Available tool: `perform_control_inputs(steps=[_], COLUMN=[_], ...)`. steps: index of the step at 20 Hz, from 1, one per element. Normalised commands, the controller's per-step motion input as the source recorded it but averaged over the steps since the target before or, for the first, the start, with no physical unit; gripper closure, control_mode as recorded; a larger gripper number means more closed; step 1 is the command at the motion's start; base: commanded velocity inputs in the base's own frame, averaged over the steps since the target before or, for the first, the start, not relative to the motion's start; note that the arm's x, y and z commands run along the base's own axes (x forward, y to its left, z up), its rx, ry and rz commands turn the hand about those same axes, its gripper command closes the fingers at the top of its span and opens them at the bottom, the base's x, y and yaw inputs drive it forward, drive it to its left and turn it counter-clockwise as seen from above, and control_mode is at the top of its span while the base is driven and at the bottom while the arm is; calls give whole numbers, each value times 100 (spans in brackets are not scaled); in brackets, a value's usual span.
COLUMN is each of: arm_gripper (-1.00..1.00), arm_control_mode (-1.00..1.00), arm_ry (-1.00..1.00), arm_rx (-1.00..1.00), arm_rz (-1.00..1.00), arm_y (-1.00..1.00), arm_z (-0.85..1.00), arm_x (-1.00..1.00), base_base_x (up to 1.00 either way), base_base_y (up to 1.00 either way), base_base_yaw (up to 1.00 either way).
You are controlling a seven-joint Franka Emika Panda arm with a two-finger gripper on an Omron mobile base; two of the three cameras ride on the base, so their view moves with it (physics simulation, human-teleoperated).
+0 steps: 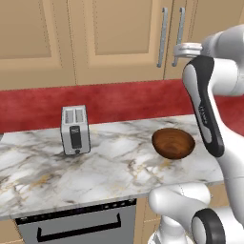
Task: Open the cabinet. Pick the tangerine and banana from the cabinet and place them into the bowl. Then close the cabinet.
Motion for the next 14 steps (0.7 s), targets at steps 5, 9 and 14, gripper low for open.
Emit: perform_control_inputs(steps=[5, 9, 14], arm_gripper=[-100, -100, -100], arm_control_mode=[-100, -100, -100], arm_ry=[0, 1, 1], arm_rx=[0, 0, 0], arm_rz=[0, 0, 0], arm_y=[0, 0, -2], arm_z=[0, 0, 0], arm_x=[33, 38, 38], base_base_x=[0, 0, 0], base_base_y=[0, 0, 0], base_base_yaw=[0, 0, 0])
